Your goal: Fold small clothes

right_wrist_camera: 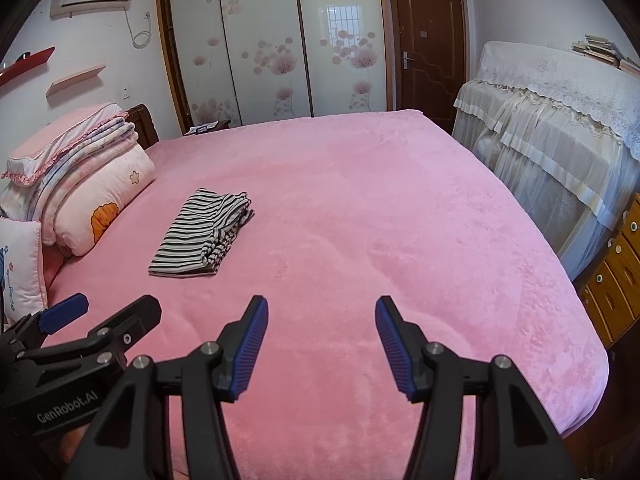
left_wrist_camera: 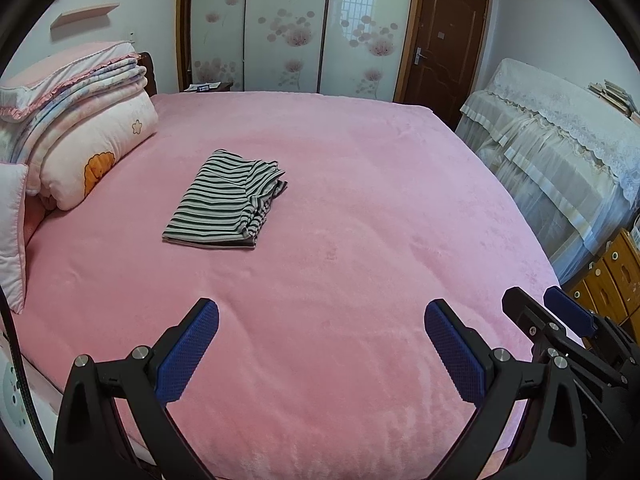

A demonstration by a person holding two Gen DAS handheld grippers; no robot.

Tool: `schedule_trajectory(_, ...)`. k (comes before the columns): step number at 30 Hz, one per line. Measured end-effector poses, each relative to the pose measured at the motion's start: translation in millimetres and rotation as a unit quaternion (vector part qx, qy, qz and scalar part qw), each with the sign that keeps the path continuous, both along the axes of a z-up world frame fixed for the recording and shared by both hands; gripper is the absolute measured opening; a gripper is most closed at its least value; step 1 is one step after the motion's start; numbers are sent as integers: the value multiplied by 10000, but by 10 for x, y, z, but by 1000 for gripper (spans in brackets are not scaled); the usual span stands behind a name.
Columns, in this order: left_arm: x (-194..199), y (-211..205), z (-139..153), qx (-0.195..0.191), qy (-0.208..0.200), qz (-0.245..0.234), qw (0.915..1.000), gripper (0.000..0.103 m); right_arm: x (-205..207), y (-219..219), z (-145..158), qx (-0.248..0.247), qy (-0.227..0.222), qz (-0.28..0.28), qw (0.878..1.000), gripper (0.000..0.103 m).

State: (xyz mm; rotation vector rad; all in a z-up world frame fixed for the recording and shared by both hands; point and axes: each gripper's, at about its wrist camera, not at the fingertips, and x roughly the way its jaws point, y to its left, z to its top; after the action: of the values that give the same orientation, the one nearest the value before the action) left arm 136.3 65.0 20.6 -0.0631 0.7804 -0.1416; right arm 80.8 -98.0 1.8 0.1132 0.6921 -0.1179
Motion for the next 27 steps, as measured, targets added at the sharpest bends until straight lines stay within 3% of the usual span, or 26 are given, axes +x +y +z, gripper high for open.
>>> schedule_trajectory(27, -160, -92, 12, 188, -53, -47, 9998, 102, -184, -125, 50, -206, -99, -193, 9996, 56)
